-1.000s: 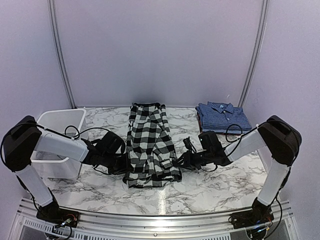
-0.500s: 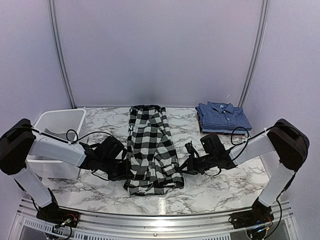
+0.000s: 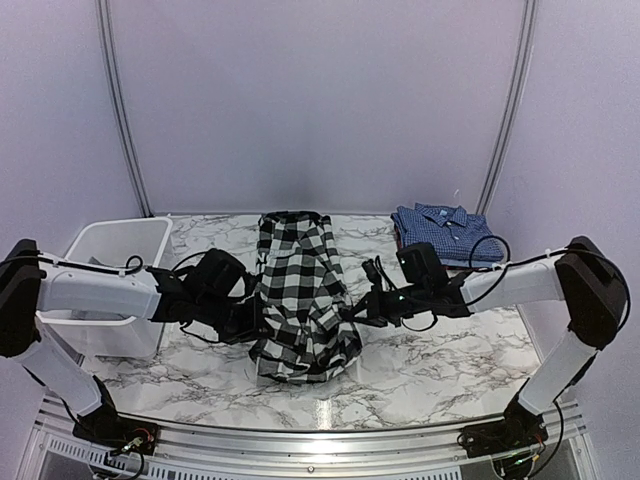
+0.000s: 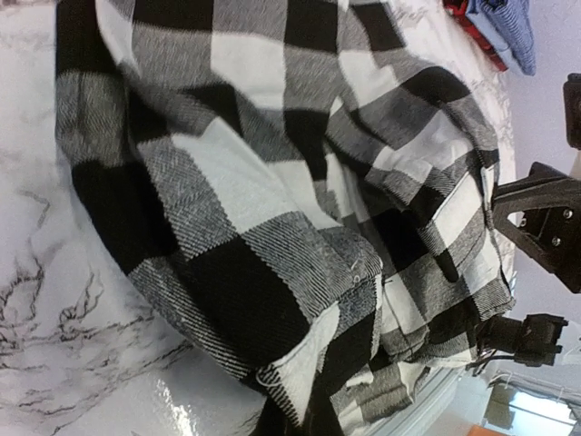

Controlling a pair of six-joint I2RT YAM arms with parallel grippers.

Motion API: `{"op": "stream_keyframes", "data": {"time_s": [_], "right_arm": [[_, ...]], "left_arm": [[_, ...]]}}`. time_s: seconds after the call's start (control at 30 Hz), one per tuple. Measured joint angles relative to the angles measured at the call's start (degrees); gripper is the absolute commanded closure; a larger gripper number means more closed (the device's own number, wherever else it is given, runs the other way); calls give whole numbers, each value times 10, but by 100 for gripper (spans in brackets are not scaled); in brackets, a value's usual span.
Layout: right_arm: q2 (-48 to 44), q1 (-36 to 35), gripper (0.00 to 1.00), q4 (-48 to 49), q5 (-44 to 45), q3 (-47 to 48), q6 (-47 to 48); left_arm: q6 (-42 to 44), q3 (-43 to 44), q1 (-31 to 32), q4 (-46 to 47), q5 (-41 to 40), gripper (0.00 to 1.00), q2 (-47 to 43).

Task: Fold and stack the long sleeve shirts
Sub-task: Fold the rectangle-folded shirt at the center of the board.

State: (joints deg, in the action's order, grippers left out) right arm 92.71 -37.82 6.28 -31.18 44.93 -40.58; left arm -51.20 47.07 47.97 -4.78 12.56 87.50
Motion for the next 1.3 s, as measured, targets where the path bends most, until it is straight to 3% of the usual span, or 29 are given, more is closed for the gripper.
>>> {"op": "stream_keyframes", "data": {"time_s": [0.27,0.53,0.7,0.93,1.3], "right_arm": [[88,38,100,-3,-14,132,6],[243,73,100,17,-16,253,-4],[291,75,100,24,-1,274,-14],[290,75,100,60,12,239,-26],[141,71,100,109,19,18,-42]], "left_arm": [[-1,91,-77,-6,26,100,27],[-10,165,-155,33,44,100,167],[-28,175,-180,62,45,100,244],[-50,158,-175,108,47,100,254],[-104,-7,-88,157,26,100,130]]}}
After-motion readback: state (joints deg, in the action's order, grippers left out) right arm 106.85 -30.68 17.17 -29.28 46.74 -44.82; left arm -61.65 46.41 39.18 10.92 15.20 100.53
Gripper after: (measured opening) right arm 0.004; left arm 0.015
